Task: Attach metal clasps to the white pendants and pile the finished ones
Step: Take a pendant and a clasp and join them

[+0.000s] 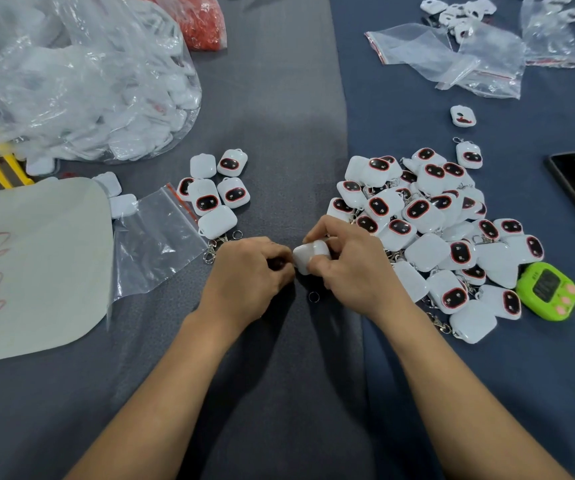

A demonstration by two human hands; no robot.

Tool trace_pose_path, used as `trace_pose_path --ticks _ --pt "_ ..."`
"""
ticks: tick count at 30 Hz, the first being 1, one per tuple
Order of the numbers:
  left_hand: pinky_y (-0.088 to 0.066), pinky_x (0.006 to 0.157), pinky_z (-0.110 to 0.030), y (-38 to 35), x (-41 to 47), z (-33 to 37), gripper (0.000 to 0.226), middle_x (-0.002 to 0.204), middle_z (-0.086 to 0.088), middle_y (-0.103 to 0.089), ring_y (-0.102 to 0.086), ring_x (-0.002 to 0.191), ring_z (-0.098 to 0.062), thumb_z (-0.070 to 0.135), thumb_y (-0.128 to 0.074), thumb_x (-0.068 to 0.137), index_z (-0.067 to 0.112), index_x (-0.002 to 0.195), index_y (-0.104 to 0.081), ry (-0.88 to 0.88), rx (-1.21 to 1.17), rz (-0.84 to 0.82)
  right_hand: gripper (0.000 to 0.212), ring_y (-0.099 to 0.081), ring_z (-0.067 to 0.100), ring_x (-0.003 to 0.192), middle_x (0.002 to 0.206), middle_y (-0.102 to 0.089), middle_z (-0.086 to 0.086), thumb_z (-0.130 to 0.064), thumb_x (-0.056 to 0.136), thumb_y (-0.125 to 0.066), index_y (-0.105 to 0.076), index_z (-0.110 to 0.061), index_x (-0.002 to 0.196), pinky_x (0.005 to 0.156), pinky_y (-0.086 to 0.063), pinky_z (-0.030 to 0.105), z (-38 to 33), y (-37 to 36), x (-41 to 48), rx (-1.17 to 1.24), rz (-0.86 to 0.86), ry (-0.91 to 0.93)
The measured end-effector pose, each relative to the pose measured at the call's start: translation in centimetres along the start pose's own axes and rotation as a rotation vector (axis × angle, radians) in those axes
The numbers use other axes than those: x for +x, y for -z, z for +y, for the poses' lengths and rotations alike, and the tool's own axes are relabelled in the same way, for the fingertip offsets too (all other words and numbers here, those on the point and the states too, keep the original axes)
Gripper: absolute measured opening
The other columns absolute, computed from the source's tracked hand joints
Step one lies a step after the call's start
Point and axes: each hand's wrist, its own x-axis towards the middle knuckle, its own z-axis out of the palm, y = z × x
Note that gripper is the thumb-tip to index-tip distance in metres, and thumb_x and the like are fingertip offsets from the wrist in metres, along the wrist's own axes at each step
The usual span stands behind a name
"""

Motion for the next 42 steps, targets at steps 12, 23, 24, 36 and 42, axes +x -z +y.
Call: trace_pose_path --ticks 12,23,24,36,42 --pt "-0.045 0.064 -0.008 0.7 -0.3 0.4 0.027 0.076 0.017 -0.075 -0.068 0.069 0.002 0.011 -0.084 0.077 0.036 0.083 -0.08 0.109 -0.492 0.046 0.032 -0.038 0.018 0.04 0.064 -0.065 0.014 0.012 0.083 -0.051 -0.071 -0.012 0.077 0.046 -0.019 0.026 -0.7 1.4 -0.5 0.761 -0.092 -0.271" --pt "-0.04 0.057 -0.015 0.9 -0.6 1.6 0.008 0.061 0.001 -0.062 -0.048 0.057 -0.006 0.017 -0.08 0.075 0.016 0.068 -0.077 0.299 -0.935 -0.076 0.03 -0.039 0.015 0.046 0.074 -0.063 0.016 0.012 0.085 -0.051 -0.072 -0.009 0.08 0.041 -0.029 0.022 -1.9 1.7 -0.6 0.916 -0.16 -0.228" --pt "-0.041 0.058 -0.014 1.2 -0.5 1.7 0.009 0.062 0.002 -0.062 -0.049 0.058 -0.005 0.017 -0.083 0.074 0.016 0.068 -0.077 0.287 -0.907 -0.082 0.03 -0.039 0.014 0.045 0.073 -0.064 0.015 0.012 0.085 -0.051 -0.072 -0.009 0.08 0.041 -0.029 0.022 -1.9 1.6 -0.7 0.922 -0.161 -0.227" --pt "-0.044 0.062 -0.041 3.6 0.8 3.6 0.02 0.067 0.001 -0.056 -0.055 0.068 -0.022 0.024 -0.069 0.09 0.015 0.072 -0.07 -0.256 0.429 -0.062 0.021 -0.042 0.01 0.036 0.056 -0.063 0.007 0.009 0.09 -0.051 -0.065 -0.005 0.084 0.037 -0.032 0.017 -2.9 -0.5 -0.8 0.976 0.092 -0.404" --pt "-0.042 0.057 -0.011 3.0 0.4 3.4 0.016 0.063 0.012 -0.071 -0.056 0.056 0.004 0.009 -0.084 0.076 0.024 0.077 -0.081 0.213 -0.449 0.003 0.021 -0.043 0.012 0.041 0.066 -0.064 0.011 0.006 0.09 -0.051 -0.068 -0.006 0.088 0.041 -0.029 0.019 -2.8 0.9 -1.4 1.066 -0.02 -0.341"
